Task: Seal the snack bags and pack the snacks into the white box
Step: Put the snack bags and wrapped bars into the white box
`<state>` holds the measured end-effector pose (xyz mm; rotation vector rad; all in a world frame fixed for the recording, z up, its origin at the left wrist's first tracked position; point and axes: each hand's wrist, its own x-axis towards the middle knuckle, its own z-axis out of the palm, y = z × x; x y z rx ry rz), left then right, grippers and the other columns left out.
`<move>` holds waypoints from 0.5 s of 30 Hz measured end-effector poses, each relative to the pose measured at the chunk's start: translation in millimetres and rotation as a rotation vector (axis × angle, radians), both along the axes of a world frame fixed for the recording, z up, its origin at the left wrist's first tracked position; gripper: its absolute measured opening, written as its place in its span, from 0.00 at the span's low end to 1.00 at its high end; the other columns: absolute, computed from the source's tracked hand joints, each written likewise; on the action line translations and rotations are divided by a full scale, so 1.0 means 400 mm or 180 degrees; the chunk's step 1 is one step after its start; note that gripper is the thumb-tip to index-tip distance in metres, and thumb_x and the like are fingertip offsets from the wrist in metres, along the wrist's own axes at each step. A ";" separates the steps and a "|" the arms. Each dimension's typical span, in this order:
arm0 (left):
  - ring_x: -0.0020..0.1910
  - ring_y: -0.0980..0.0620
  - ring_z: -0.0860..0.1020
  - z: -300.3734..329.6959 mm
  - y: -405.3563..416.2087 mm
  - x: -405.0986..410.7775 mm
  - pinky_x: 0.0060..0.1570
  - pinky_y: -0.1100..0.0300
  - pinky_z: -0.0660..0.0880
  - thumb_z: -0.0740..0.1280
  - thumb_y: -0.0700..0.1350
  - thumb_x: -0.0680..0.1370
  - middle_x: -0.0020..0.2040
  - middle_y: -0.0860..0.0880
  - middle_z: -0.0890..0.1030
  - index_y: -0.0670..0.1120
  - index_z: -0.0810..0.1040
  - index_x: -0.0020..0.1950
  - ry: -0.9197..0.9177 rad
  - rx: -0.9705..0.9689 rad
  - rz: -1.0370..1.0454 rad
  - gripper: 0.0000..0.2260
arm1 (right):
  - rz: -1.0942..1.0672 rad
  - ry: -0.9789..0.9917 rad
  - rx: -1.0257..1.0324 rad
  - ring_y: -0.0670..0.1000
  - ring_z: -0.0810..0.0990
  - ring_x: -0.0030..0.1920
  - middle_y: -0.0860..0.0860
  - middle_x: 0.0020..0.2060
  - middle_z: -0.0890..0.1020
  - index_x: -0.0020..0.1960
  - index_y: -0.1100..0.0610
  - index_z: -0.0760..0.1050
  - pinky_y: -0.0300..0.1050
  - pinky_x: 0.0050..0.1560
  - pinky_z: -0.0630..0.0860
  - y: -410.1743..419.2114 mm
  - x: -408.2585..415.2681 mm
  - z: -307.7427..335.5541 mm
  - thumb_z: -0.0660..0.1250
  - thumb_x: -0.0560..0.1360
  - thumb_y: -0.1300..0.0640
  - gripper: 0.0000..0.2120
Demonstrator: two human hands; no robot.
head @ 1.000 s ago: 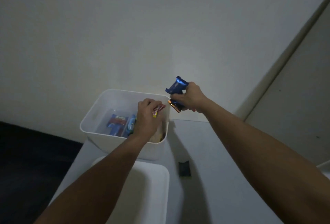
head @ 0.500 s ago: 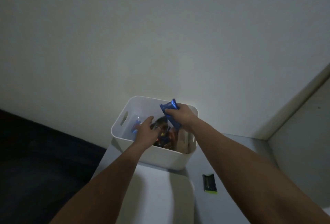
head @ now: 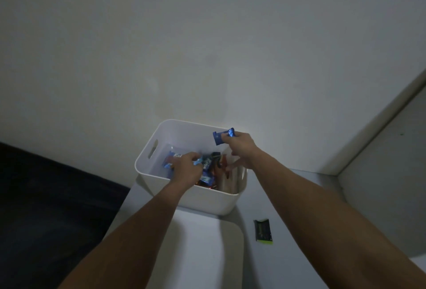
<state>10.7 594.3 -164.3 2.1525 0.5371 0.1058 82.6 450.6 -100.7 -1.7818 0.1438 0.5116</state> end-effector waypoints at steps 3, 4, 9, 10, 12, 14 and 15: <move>0.55 0.43 0.79 0.006 -0.020 -0.004 0.52 0.60 0.72 0.66 0.37 0.75 0.57 0.42 0.81 0.41 0.79 0.60 -0.0029 0.0015 0.0049 0.14 | -0.0040 -0.0068 0.0083 0.60 0.75 0.56 0.56 0.58 0.73 0.60 0.55 0.76 0.52 0.34 0.81 -0.040 0.007 0.021 0.68 0.75 0.49 0.17; 0.56 0.43 0.78 0.005 -0.027 -0.003 0.53 0.60 0.71 0.66 0.37 0.74 0.57 0.42 0.81 0.41 0.79 0.59 -0.0041 0.0025 0.0056 0.14 | -0.0020 -0.0117 0.0080 0.59 0.77 0.55 0.56 0.59 0.75 0.61 0.55 0.76 0.53 0.35 0.82 -0.054 0.010 0.024 0.68 0.75 0.48 0.17; 0.59 0.41 0.76 0.023 -0.072 -0.015 0.58 0.57 0.70 0.63 0.36 0.76 0.59 0.40 0.80 0.39 0.78 0.60 -0.0135 0.0098 0.0140 0.14 | 0.0541 -0.0118 0.0126 0.59 0.76 0.60 0.53 0.60 0.75 0.71 0.53 0.67 0.51 0.44 0.80 -0.094 0.010 0.025 0.65 0.77 0.47 0.25; 0.60 0.40 0.75 0.023 -0.077 -0.019 0.59 0.55 0.70 0.63 0.35 0.76 0.60 0.39 0.79 0.38 0.77 0.61 -0.0148 0.0133 0.0179 0.14 | 0.0513 -0.0111 0.0244 0.60 0.76 0.61 0.54 0.62 0.74 0.73 0.54 0.65 0.51 0.45 0.80 -0.096 0.011 0.023 0.64 0.78 0.48 0.26; 0.60 0.39 0.76 0.017 -0.078 -0.025 0.60 0.53 0.71 0.62 0.35 0.75 0.60 0.38 0.79 0.37 0.77 0.61 -0.0184 0.0311 0.0214 0.15 | 0.0315 -0.0187 0.0270 0.59 0.76 0.59 0.56 0.61 0.74 0.72 0.56 0.66 0.53 0.48 0.80 -0.102 0.013 0.020 0.64 0.79 0.53 0.23; 0.58 0.38 0.77 0.003 -0.072 -0.026 0.59 0.51 0.73 0.62 0.34 0.75 0.58 0.36 0.80 0.36 0.78 0.59 -0.0232 0.0562 0.0164 0.14 | 0.0131 -0.0323 0.0068 0.58 0.79 0.54 0.56 0.57 0.77 0.67 0.59 0.71 0.55 0.50 0.81 -0.120 0.018 0.013 0.63 0.78 0.56 0.18; 0.56 0.38 0.77 -0.004 -0.071 -0.027 0.57 0.51 0.73 0.62 0.35 0.74 0.56 0.36 0.80 0.37 0.79 0.58 -0.0236 0.0740 0.0092 0.13 | 0.0031 -0.0372 0.0031 0.57 0.81 0.51 0.57 0.55 0.78 0.64 0.59 0.73 0.54 0.48 0.82 -0.133 0.022 0.005 0.63 0.78 0.57 0.16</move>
